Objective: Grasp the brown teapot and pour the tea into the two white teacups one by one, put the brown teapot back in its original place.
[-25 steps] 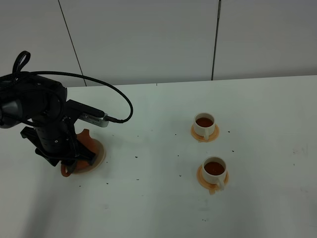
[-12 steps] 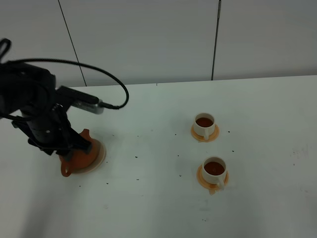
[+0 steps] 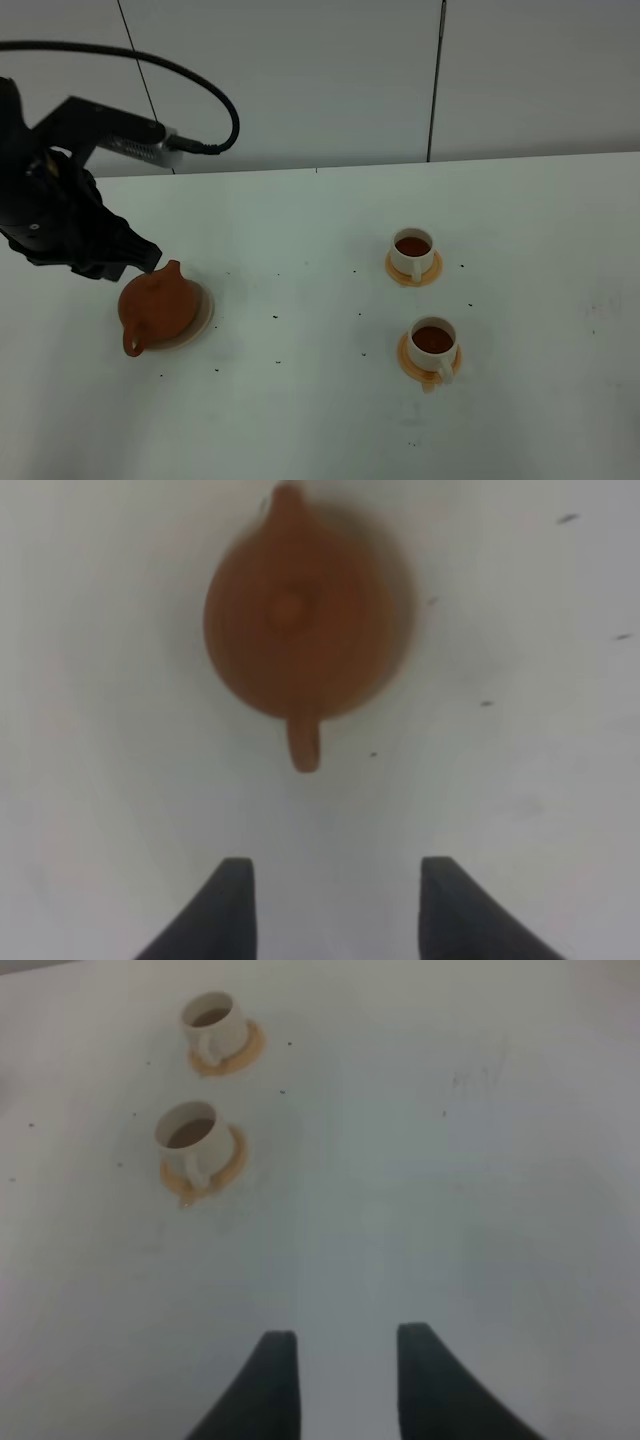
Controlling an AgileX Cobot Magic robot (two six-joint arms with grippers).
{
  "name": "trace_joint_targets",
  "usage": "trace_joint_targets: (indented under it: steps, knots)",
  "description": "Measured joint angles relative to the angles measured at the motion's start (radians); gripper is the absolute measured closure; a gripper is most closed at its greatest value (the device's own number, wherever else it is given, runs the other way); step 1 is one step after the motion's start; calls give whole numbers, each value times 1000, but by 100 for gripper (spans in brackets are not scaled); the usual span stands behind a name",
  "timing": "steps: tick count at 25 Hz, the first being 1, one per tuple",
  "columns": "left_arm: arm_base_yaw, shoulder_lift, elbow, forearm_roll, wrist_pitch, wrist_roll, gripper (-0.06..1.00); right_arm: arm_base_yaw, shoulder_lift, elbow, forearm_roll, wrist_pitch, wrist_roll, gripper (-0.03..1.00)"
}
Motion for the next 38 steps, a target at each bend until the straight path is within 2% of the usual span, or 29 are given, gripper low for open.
trace_joint_targets:
  steps: [4,8,13,16,20,23,30,34,38]
  knots:
    - [-47,-147,68,51,-2,-58,54,0,0,0,0,0,0,73]
    - [-50,-337,221,118,-16,-110,54,0,0,0,0,0,0,73]
    - [-50,-624,432,243,-14,-210,55,0,0,0,0,0,0,73]
    - [-50,-811,524,298,20,-264,55,0,0,0,0,0,0,73]
    - [-50,-1022,607,353,134,-308,55,0,0,0,0,0,0,73]
    - [-50,-1134,649,336,161,-317,55,0,0,0,0,0,0,73]
    - [-51,-1302,760,202,156,-338,55,0,0,0,0,0,0,73]
    - [-51,-1343,818,144,58,-354,55,0,0,0,0,0,0,73]
    - [-52,-1345,832,99,9,-312,56,0,0,0,0,0,1,73]
